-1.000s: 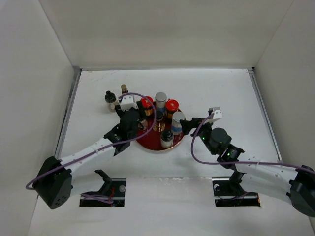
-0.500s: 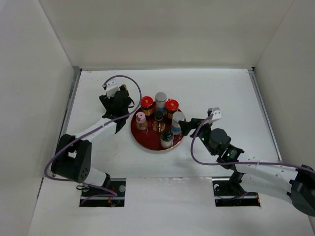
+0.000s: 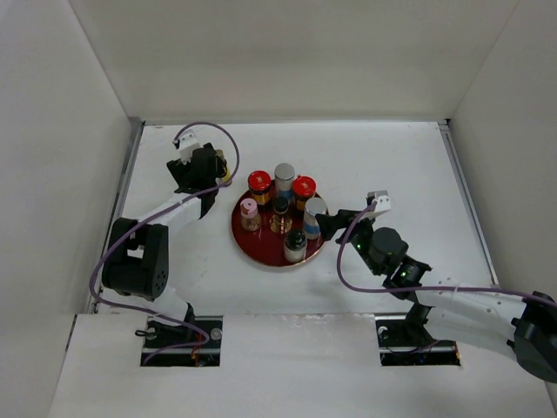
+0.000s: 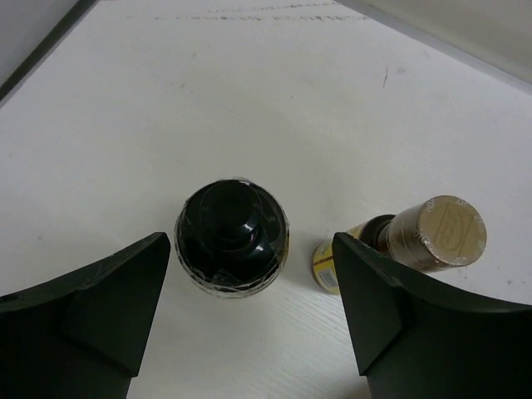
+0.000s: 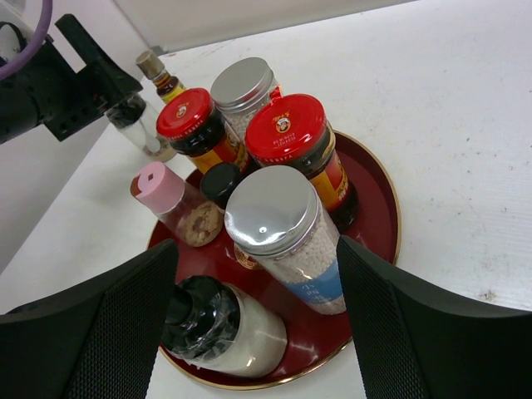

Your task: Organize the condiment bottles

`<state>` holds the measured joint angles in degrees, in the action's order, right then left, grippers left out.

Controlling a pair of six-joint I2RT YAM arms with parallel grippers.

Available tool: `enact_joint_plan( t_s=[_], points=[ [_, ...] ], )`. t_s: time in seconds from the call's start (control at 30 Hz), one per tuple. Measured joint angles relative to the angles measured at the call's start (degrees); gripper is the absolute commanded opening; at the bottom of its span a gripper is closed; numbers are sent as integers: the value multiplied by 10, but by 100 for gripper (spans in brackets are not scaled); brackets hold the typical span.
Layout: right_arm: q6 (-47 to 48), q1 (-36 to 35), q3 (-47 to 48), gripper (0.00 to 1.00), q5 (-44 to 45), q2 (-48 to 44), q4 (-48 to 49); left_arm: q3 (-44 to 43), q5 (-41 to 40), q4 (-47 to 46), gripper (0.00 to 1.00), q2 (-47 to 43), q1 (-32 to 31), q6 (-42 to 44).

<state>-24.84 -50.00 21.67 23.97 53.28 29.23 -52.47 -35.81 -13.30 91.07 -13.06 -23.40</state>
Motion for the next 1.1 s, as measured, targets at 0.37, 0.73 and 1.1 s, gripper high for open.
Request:
enact_joint_plan(
  t_s=[0.37,0.73,1.1],
  points=[
    [0,0,0,81,0,2,0,-27,29,4,69,51,22,0],
    [0,-3,0,81,0,3,0,-10,17,-9,40,42,26,-1],
    [0,-3,0,81,0,3,0,124,-63,19,39,-274,-112,20]
  ],
)
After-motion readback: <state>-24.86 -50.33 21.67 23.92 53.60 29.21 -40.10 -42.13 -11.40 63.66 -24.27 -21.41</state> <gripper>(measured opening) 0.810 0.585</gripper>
